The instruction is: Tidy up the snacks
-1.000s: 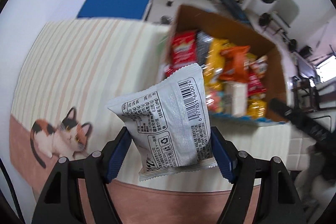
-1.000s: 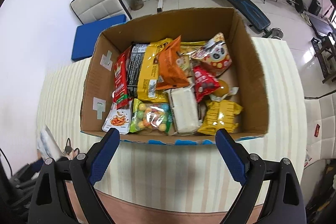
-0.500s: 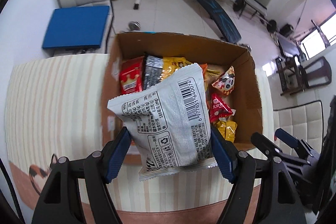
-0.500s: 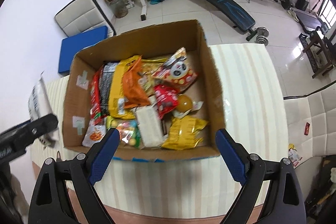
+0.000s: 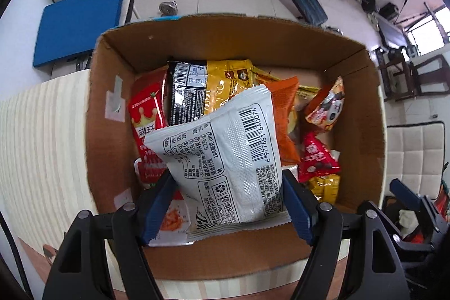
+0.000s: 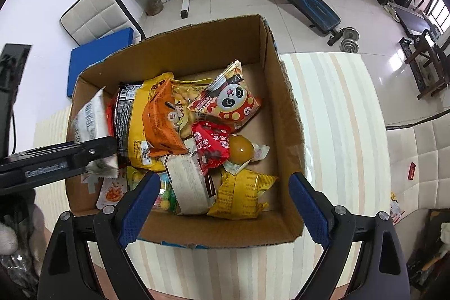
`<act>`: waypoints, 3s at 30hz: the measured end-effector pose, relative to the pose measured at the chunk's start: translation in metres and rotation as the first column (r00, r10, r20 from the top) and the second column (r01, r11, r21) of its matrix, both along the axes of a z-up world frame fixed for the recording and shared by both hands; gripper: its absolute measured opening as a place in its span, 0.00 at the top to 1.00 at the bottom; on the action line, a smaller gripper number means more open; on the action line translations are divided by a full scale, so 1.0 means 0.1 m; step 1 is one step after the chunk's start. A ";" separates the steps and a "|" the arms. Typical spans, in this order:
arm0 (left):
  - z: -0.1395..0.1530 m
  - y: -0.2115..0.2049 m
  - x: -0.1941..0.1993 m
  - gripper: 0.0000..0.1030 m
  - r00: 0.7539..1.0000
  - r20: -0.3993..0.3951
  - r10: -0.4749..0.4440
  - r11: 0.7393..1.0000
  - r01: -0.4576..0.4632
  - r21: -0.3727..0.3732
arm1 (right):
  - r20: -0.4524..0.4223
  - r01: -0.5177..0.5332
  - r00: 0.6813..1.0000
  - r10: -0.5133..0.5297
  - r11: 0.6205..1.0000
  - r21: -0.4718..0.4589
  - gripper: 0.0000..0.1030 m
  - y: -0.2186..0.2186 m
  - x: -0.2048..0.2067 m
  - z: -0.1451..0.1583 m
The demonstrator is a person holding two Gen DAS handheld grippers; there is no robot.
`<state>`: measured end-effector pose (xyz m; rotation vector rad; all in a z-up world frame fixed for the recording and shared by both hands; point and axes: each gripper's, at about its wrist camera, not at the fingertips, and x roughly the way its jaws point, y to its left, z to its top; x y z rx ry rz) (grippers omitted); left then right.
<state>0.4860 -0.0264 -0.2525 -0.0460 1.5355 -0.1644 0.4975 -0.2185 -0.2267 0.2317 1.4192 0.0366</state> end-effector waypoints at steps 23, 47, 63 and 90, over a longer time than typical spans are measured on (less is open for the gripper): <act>0.02 0.36 -0.27 0.14 0.994 0.099 0.055 0.998 -0.058 0.022 | -0.014 -0.032 0.999 0.032 0.999 -0.014 0.07 0.11 0.02 -0.11; 1.18 0.38 -1.27 0.14 0.906 0.410 0.107 0.986 -0.150 0.074 | 0.155 -0.070 0.985 0.074 0.997 -0.028 0.06 0.11 -0.69 0.80; 2.06 0.19 -2.44 0.00 0.818 0.572 0.061 0.994 -0.099 0.037 | 0.322 -0.121 0.937 0.132 0.991 -0.056 0.02 0.15 -1.85 1.81; 2.61 0.20 -3.32 0.00 0.744 0.658 0.121 0.986 -0.169 0.010 | 0.457 -0.089 0.880 0.133 0.989 -0.116 0.01 -0.01 -2.89 2.75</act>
